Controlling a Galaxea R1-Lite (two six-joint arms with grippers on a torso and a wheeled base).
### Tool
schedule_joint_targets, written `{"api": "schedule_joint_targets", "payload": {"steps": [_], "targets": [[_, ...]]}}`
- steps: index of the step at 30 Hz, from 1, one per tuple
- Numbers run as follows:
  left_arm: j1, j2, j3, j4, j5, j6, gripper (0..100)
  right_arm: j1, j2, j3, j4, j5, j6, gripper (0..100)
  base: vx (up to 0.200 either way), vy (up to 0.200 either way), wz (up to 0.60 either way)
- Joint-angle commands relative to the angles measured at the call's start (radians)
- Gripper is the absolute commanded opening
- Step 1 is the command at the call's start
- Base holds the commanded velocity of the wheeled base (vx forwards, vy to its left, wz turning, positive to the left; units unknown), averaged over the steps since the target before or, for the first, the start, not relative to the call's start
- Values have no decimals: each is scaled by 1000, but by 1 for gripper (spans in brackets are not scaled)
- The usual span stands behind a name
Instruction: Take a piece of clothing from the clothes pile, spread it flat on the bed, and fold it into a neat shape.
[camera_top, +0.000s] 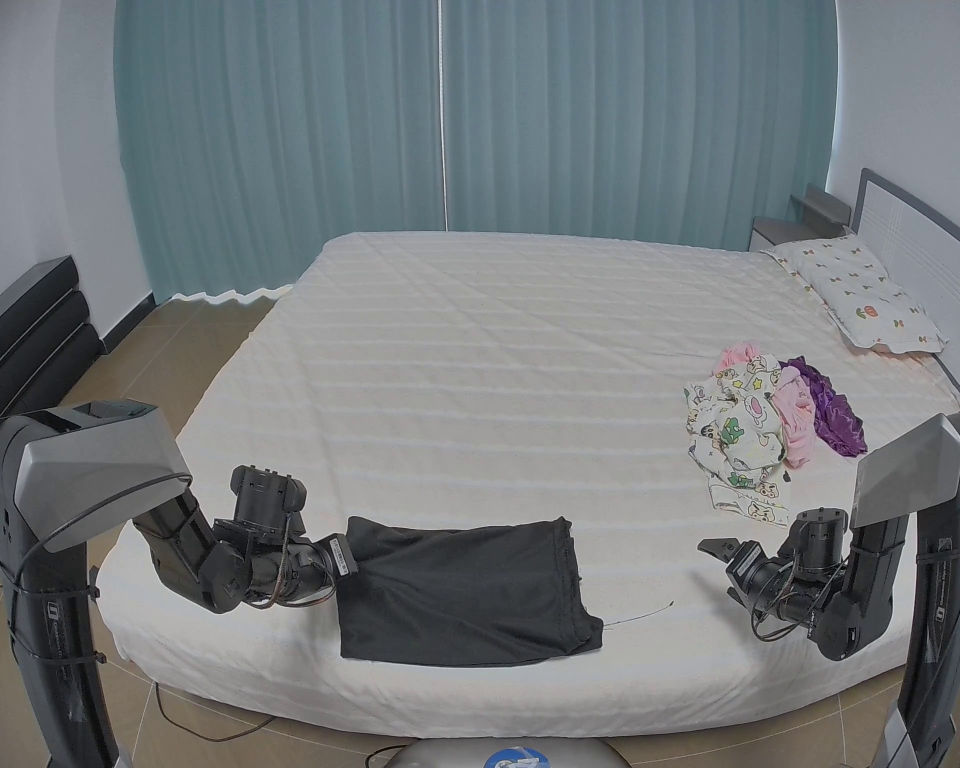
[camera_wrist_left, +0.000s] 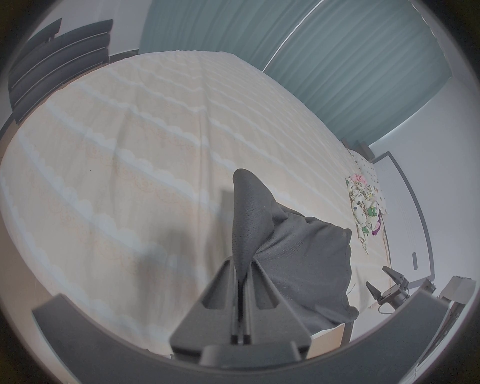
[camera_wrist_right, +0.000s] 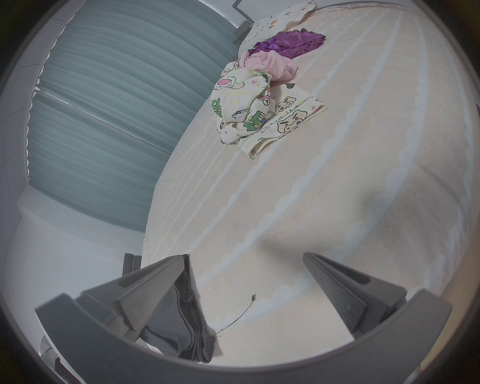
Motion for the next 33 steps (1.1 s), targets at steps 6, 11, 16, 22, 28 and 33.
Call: {"api": "schedule_joint_targets", "payload": {"steps": [6, 11, 16, 22, 28, 33], "targets": [[15, 15, -17, 10, 1, -1, 0, 0, 2, 0, 1, -1, 0, 100, 0, 200, 0], [24, 18, -35, 11, -1, -2, 0, 2, 2, 0, -1, -1, -1, 100, 0, 80, 0], [39, 41, -71, 17, -1, -2, 0, 10, 2, 0, -1, -1, -3, 100, 0, 0, 0], [45, 58, -95, 56, -1, -2, 0, 13, 2, 0, -1, -2, -6, 100, 0, 0, 0], [45, 73, -108, 57, -1, -4, 0, 56, -11, 11, -32, -10, -8, 100, 0, 0, 0], [45, 75, -109, 56, -1, -4, 100, 96, -11, 17, -42, -13, -11, 100, 0, 0, 0]]}}
